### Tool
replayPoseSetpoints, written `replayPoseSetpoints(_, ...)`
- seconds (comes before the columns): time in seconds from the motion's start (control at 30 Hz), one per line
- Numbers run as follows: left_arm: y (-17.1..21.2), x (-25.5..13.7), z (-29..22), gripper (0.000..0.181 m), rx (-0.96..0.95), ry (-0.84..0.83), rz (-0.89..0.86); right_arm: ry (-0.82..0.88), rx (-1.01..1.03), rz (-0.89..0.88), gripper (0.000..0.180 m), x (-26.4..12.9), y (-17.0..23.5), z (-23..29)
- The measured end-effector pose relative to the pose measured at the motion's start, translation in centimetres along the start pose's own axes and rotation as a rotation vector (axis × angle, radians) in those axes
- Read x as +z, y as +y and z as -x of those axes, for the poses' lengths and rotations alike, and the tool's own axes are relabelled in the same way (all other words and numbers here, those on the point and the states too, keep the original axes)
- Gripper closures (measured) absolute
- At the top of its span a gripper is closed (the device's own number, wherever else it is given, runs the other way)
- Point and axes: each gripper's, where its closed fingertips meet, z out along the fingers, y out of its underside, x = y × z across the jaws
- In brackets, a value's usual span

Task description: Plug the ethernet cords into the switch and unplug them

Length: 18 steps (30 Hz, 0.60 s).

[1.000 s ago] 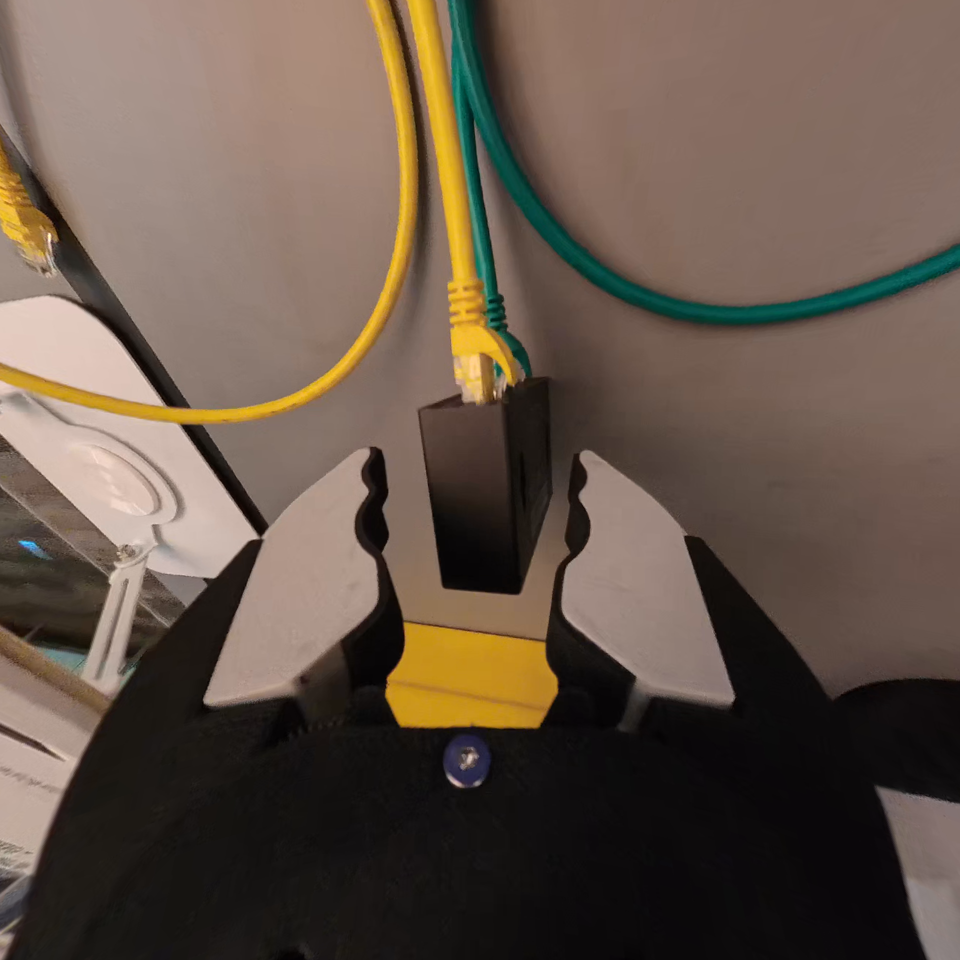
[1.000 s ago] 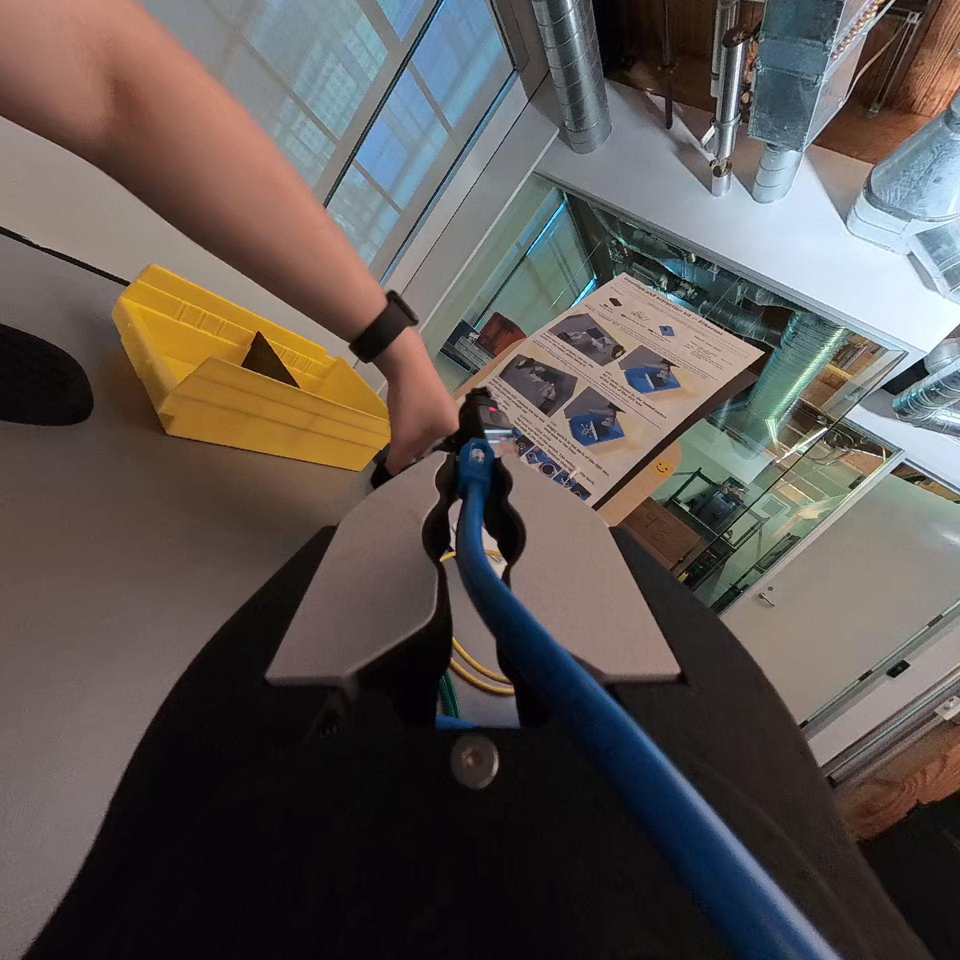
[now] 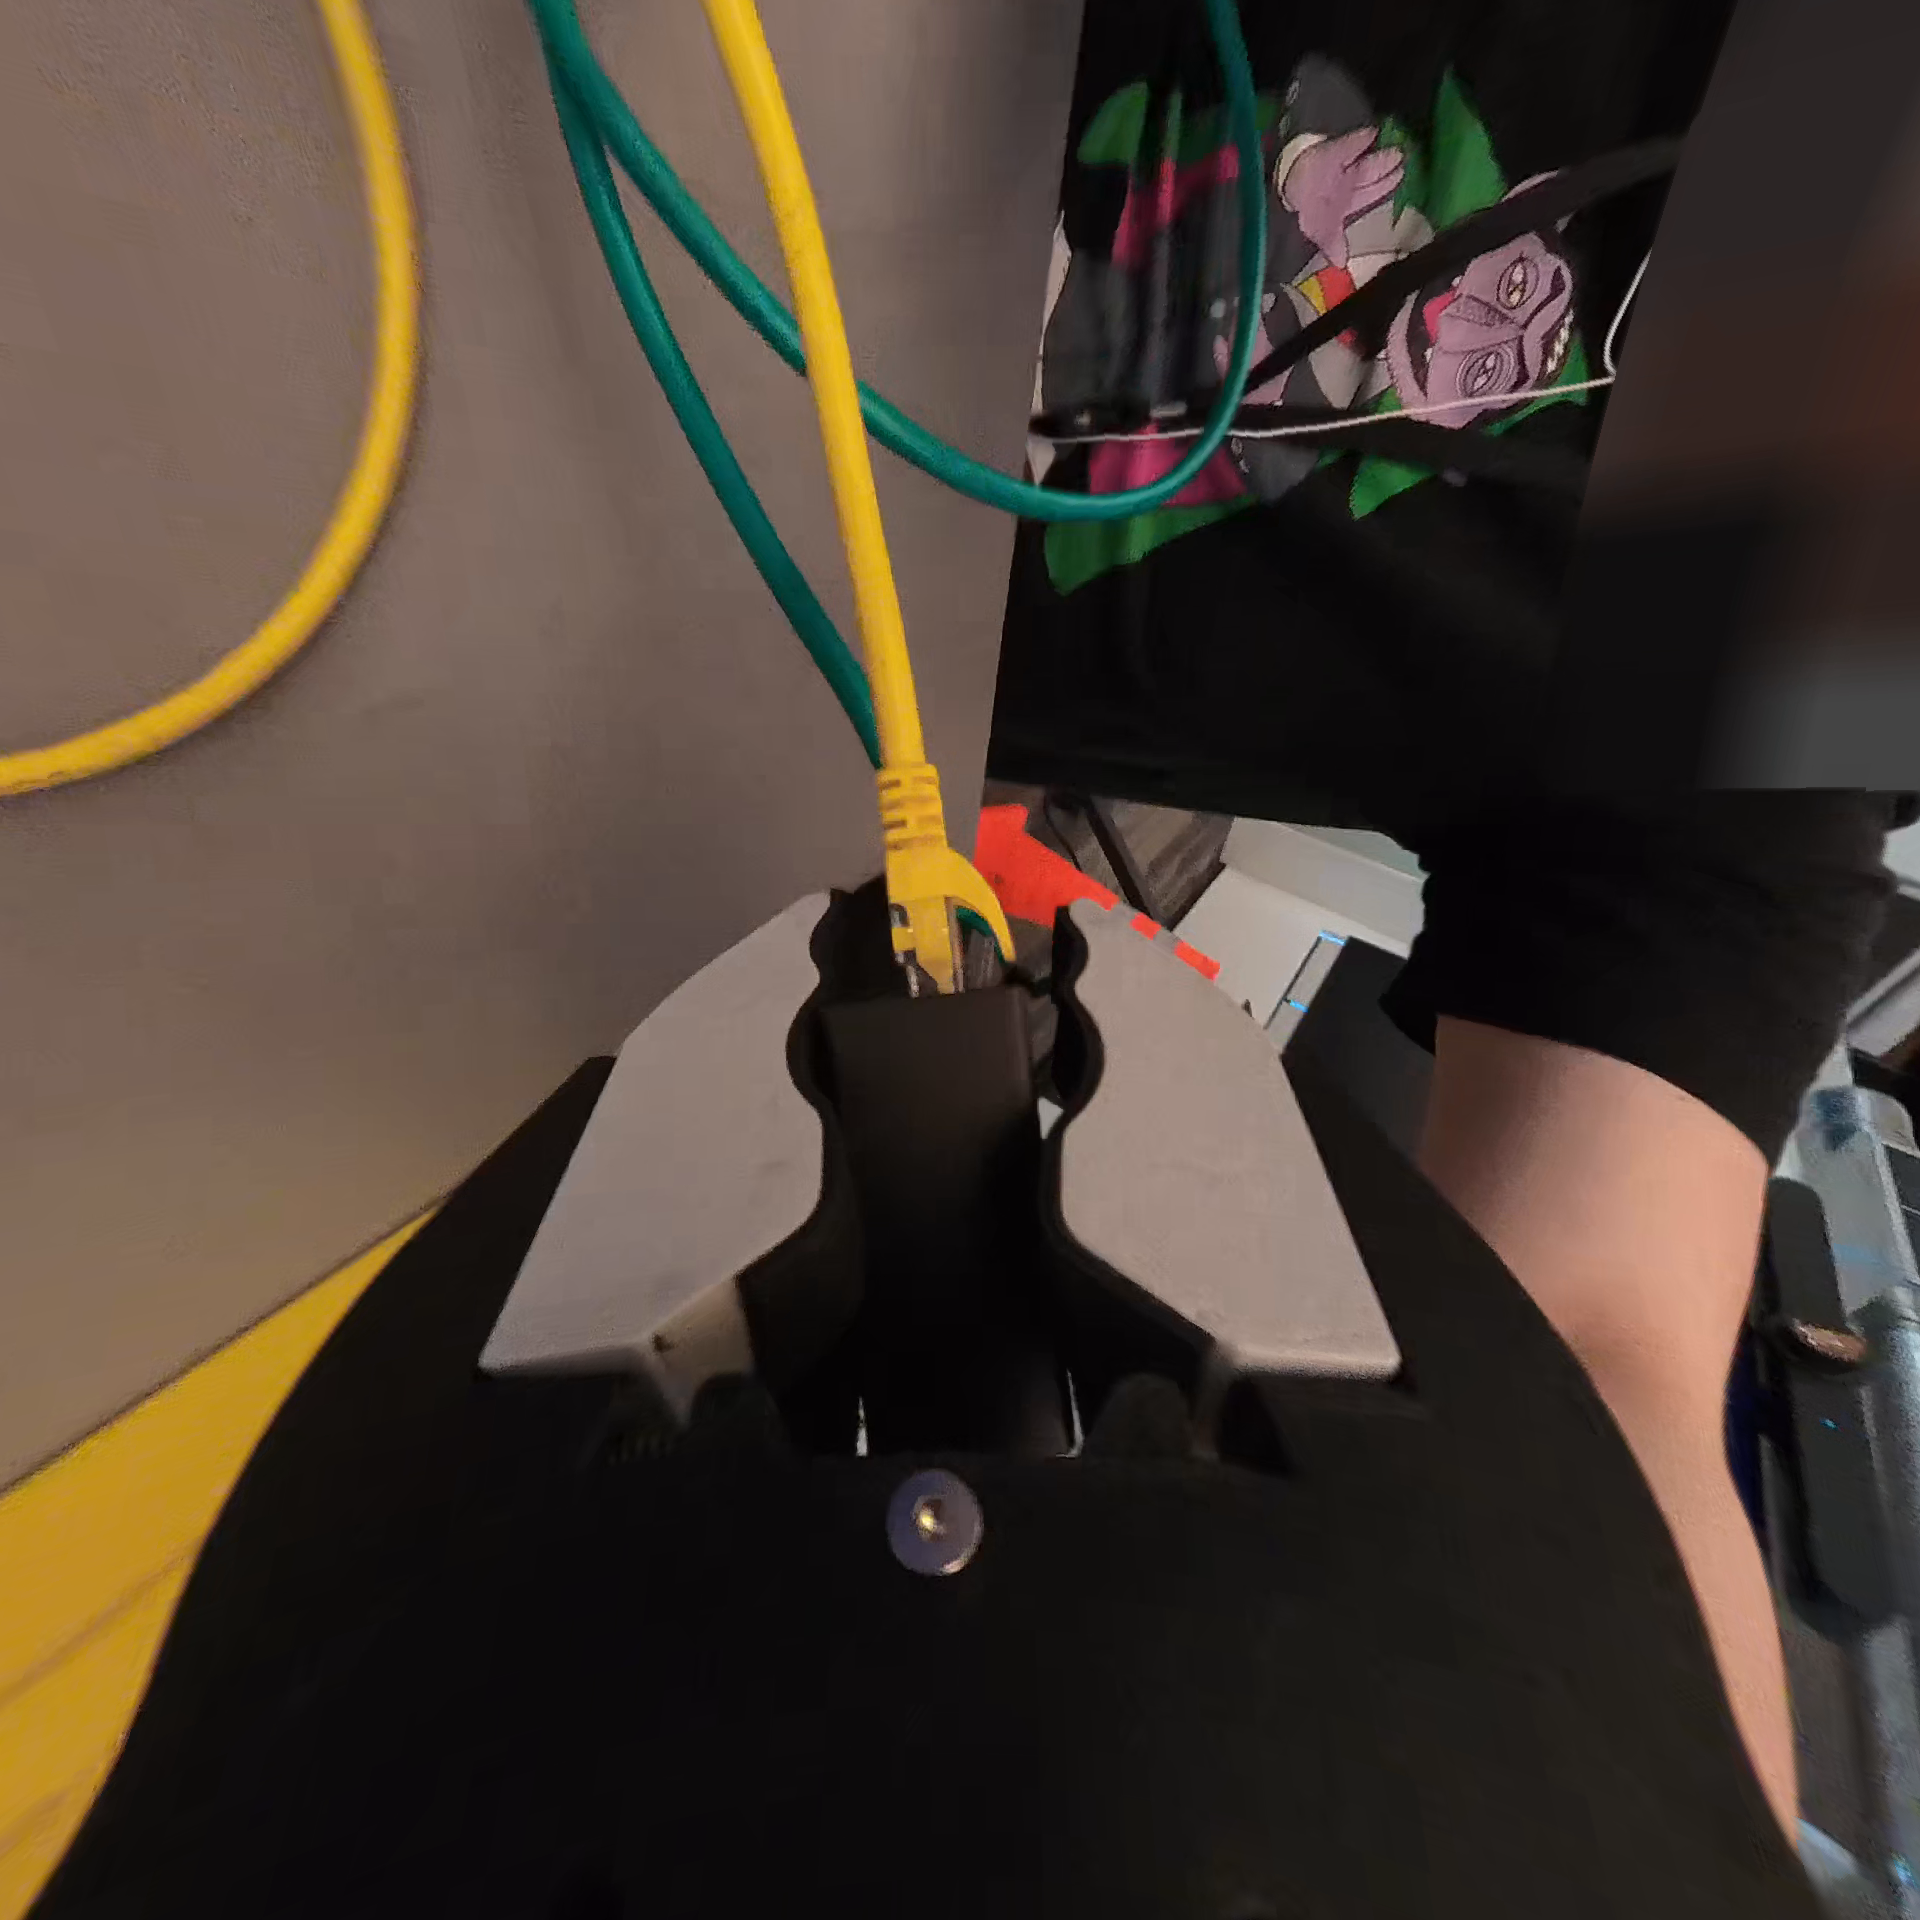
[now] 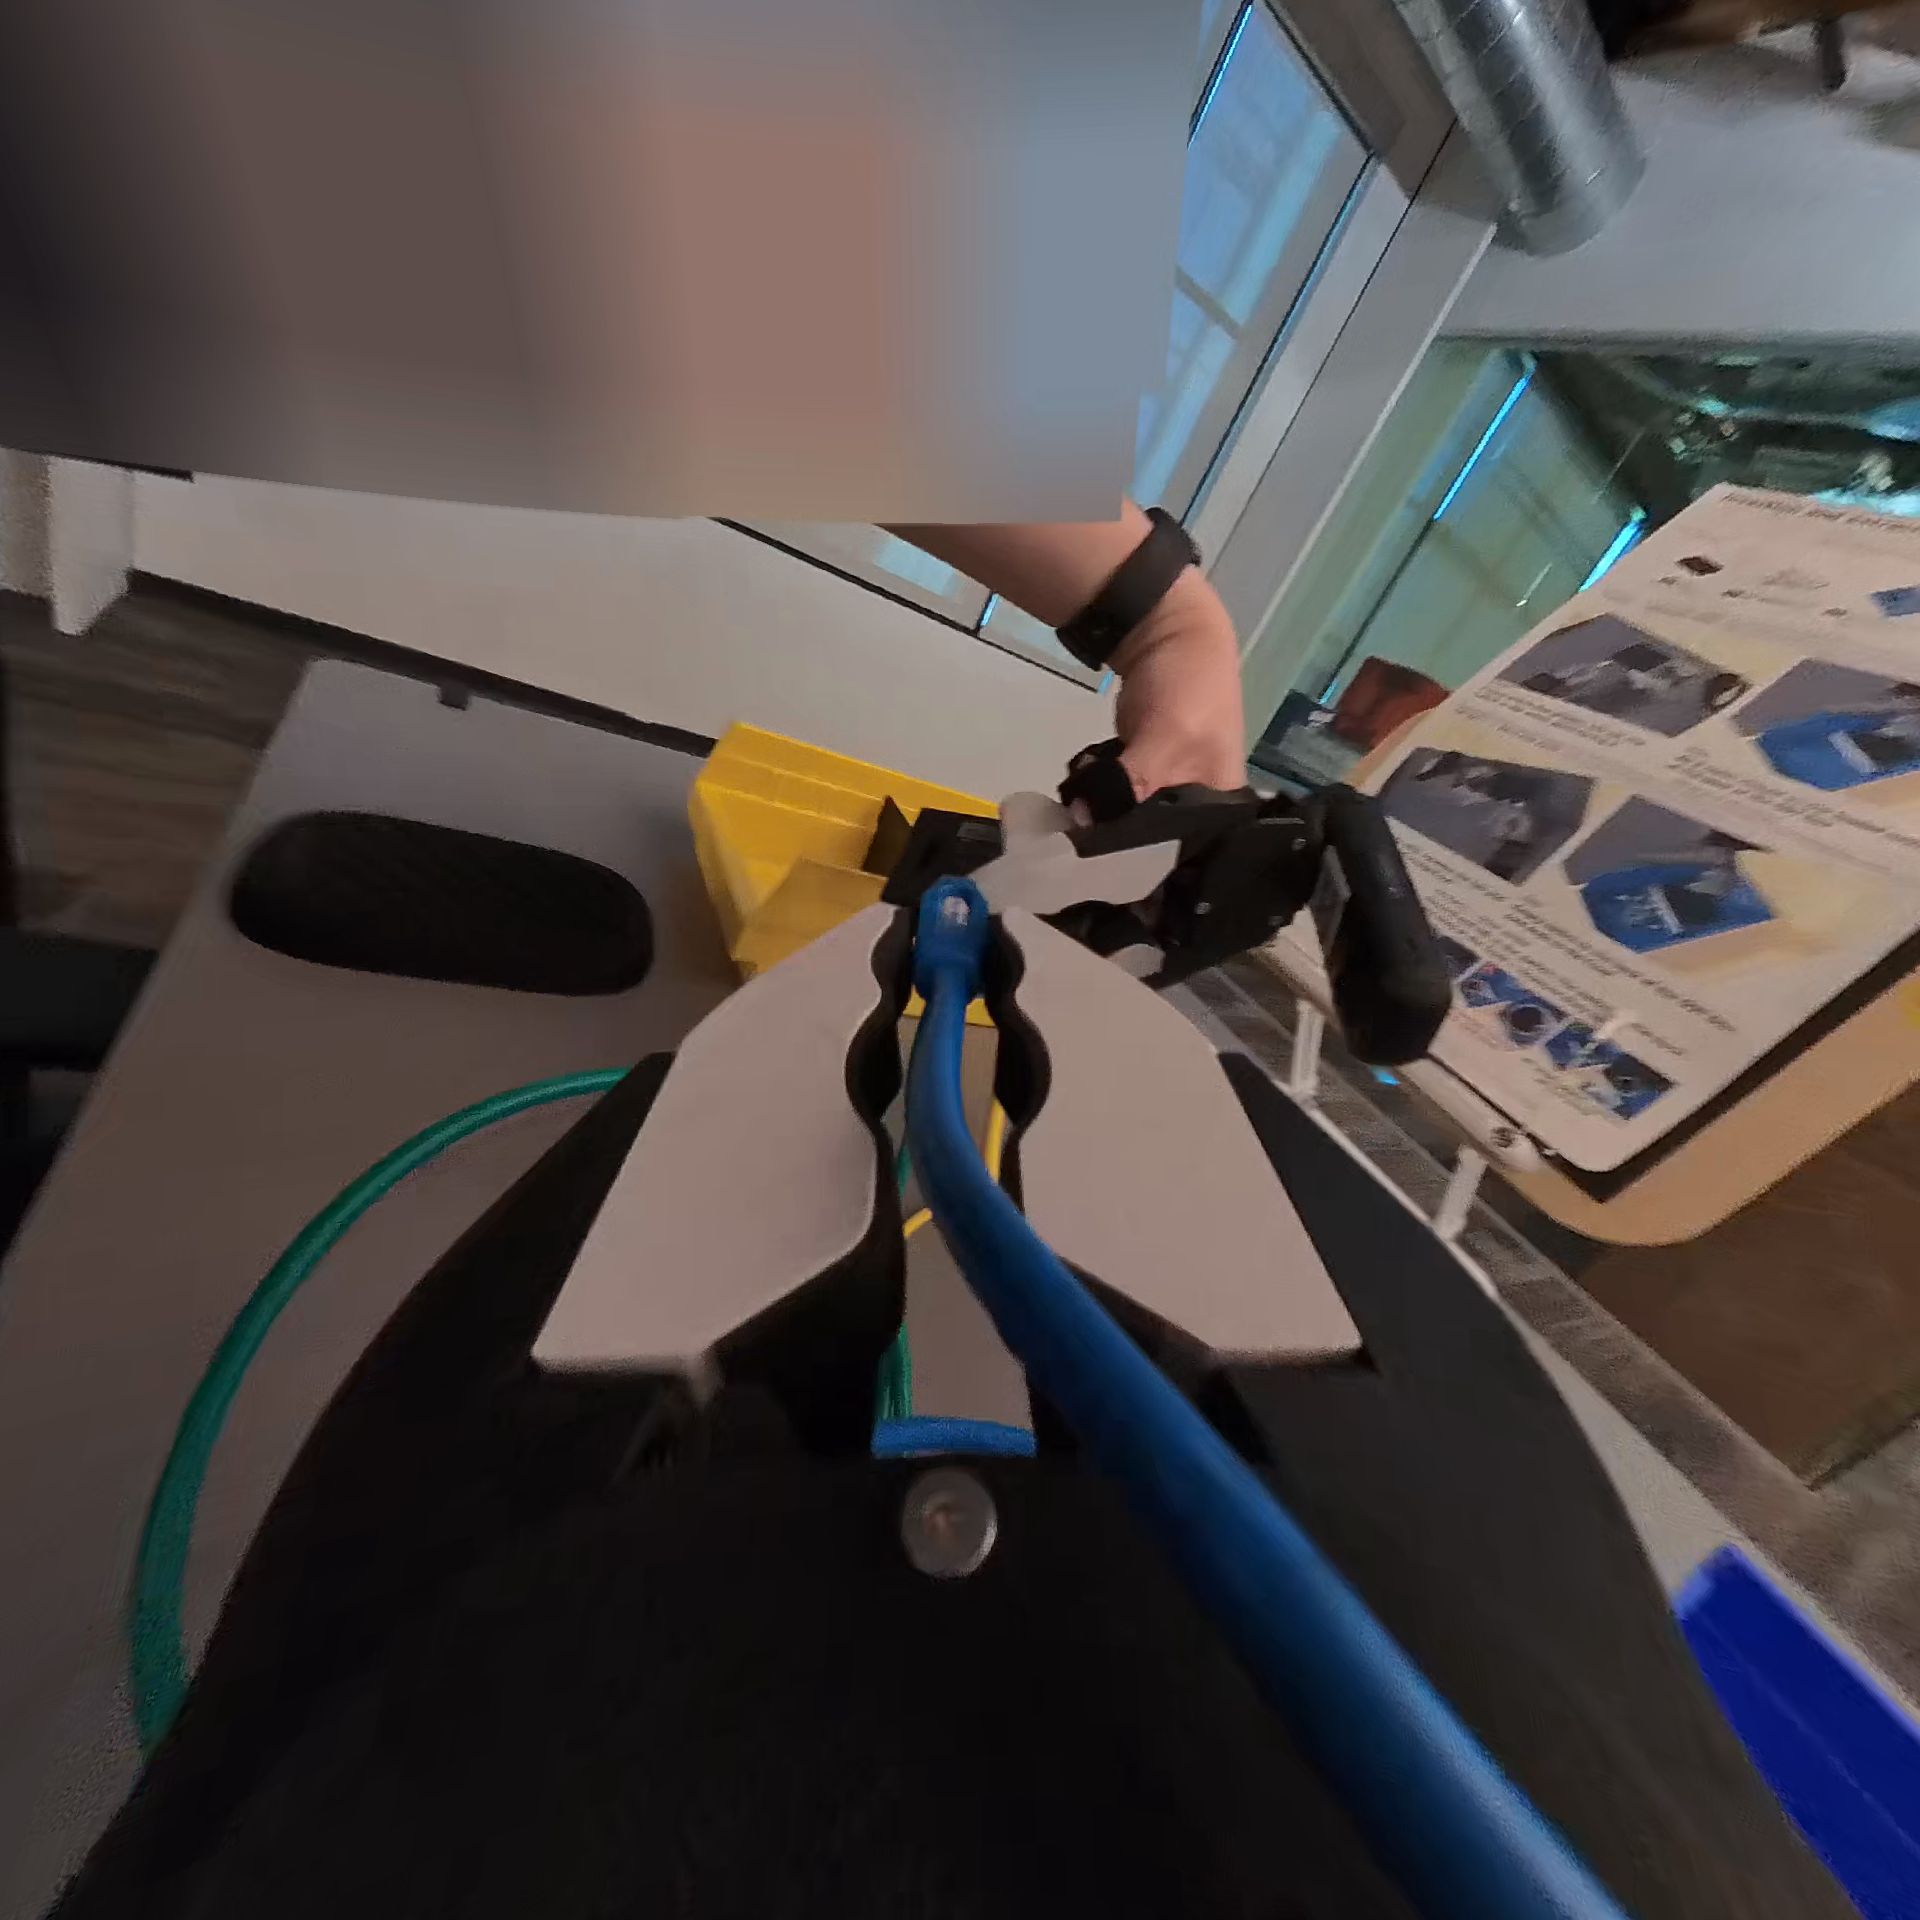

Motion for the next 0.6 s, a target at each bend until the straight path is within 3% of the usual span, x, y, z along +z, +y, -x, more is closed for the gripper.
replayPoseSetpoints(0.17,-0.1,-1.0,-0.2,0.146,-0.002,-0.019,0.023,-0.031,0.003,0.047,0.166,1.2,-0.3,0.8)
replayPoseSetpoints(0.6,-2.6,-2.0,1.1,0.147,0.026,-0.089,-0.005,0.003,-0.005,0.201,0.166,2.1,3.8,0.7)
